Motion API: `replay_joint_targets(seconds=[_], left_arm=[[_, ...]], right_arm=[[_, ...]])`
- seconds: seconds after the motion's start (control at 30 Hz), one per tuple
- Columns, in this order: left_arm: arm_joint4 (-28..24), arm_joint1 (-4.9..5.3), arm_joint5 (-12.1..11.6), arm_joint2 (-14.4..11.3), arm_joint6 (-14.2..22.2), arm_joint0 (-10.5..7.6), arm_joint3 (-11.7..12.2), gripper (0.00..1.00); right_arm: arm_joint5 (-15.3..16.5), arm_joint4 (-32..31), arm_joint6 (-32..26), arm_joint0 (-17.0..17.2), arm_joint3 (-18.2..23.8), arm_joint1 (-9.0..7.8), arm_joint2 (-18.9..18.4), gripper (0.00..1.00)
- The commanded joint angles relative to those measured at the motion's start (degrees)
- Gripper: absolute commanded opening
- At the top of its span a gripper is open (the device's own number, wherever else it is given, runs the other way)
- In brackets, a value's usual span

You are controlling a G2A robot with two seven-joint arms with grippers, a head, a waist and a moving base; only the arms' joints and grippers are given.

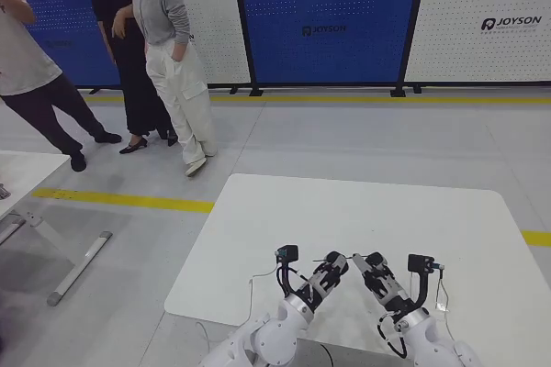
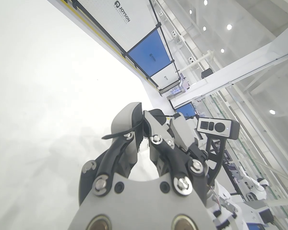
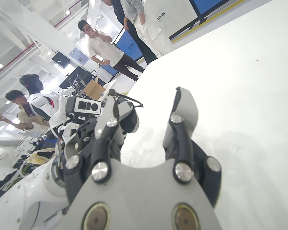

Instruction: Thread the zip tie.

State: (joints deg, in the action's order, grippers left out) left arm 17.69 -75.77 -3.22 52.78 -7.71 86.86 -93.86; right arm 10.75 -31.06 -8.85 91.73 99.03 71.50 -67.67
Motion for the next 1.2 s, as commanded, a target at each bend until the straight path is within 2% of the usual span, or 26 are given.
replay_joint_targets(seconds=[0.0, 0.47, 0.7, 0.73, 0.8, 0.83, 0.9, 0.97, 1.17], left_arm=[[0.05, 0.02, -0.09, 0.08, 0.05, 0.09, -0.1, 0.0], [1.09, 0.29, -1.2, 0.18, 1.77, 0.8, -1.22, 0.0], [1.56, 0.31, -0.15, 0.29, 1.36, 1.03, -1.4, 0.0], [1.57, 0.31, -0.06, 0.27, 1.33, 1.04, -1.43, 0.13], [1.73, 0.3, 0.19, 0.24, 1.3, 1.06, -1.49, 0.33], [1.8, 0.31, 0.25, 0.22, 1.29, 1.09, -1.53, 0.36], [1.98, 0.31, 0.33, 0.17, 1.2, 1.2, -1.73, 0.4], [2.01, 0.33, 0.19, 0.21, 1.09, 1.32, -1.95, 0.35], [1.65, 0.43, -0.23, 0.81, 0.68, 1.71, -2.33, 0.31]], right_arm=[[0.07, -0.25, 0.07, -0.02, 0.0, -0.01, 0.01, 0.0], [0.66, -2.71, -0.67, -0.13, 0.48, -0.09, 0.64, 0.0], [0.67, -2.61, -0.62, 0.07, 0.66, -0.14, 0.38, 0.0], [0.66, -2.62, -0.61, 0.13, 0.69, -0.15, 0.32, 0.0], [0.62, -2.63, -0.57, 0.21, 0.75, -0.17, 0.25, 0.0], [0.57, -2.63, -0.55, 0.24, 0.77, -0.17, 0.22, 0.0], [0.44, -2.59, -0.48, 0.29, 0.79, -0.17, 0.18, 0.0], [0.26, -2.56, -0.42, 0.26, 0.75, -0.16, 0.14, 0.0], [-0.38, -2.55, -0.22, 0.05, 0.56, -0.13, 0.07, 0.0]])
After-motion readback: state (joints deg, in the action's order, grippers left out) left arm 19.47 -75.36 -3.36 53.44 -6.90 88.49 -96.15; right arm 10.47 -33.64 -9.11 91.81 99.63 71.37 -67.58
